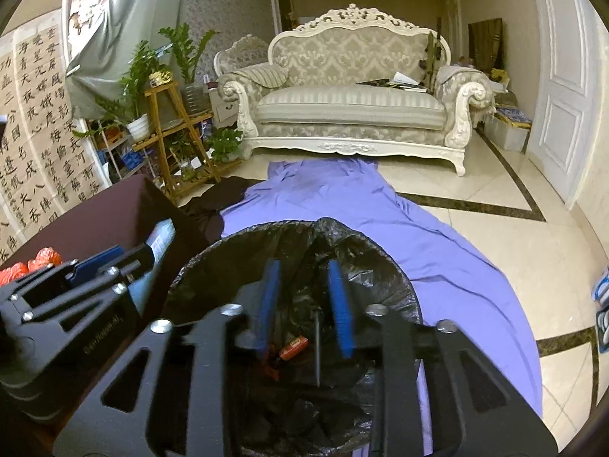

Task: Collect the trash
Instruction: 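Drop the black marker into the bin while the left tool carries the blue tube there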

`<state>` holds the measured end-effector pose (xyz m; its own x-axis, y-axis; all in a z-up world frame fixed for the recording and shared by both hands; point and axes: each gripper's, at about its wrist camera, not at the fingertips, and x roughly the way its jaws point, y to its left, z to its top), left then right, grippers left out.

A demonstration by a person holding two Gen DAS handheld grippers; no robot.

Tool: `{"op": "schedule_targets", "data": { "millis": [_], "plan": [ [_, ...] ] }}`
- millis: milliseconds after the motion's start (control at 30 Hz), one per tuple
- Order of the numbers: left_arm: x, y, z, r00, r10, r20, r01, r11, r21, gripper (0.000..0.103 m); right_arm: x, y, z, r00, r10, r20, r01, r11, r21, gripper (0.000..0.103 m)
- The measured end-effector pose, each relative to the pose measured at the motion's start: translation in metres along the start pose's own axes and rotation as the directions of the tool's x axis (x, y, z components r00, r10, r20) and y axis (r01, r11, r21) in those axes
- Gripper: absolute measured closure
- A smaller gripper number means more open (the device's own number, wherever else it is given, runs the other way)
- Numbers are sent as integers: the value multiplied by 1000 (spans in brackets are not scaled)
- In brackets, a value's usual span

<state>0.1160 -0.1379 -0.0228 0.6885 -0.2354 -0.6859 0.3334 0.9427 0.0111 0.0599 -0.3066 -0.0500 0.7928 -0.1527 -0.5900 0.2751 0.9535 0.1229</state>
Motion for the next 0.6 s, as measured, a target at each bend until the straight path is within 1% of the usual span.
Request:
{"op": "schedule_targets", "data": {
  "millis": [67,133,200,267,333,500,567,600],
  "plan": [
    [-1,4,0,1000,2,5,-2,1000,-14,55,0,-1,0,1000,-2,-1,2,1000,1,73],
    [-3,6,0,1000,16,13,-16,1000,-17,46,-1,-1,0,1000,-4,-1,4,1000,0,73],
    [-5,8,0,1000,24,18,-24,999,-22,44,-1,-1,1,1000,-3,-1,3,1000,0,73],
    [-8,11,0,999,30,18,-30,999,-27,41,-1,-1,2,1000,-1,-2,1,1000,2,70],
    [-11,14,0,999,35,19,-34,999,-34,34,-1,-1,2,1000,0,-1,0,1000,2,65],
    [-25,23,-2,999,40,19,-39,998,-50,31,-7,5,-4,1000,16,-10,-16,1000,-7,62],
    [-34,30,-5,999,44,23,-43,997,-57,31,-15,13,-10,1000,26,-11,-26,1000,-14,56],
    [-39,34,-8,999,48,23,-47,997,-62,31,-18,17,-12,1000,30,-10,-30,999,-17,55]
  ]
}}
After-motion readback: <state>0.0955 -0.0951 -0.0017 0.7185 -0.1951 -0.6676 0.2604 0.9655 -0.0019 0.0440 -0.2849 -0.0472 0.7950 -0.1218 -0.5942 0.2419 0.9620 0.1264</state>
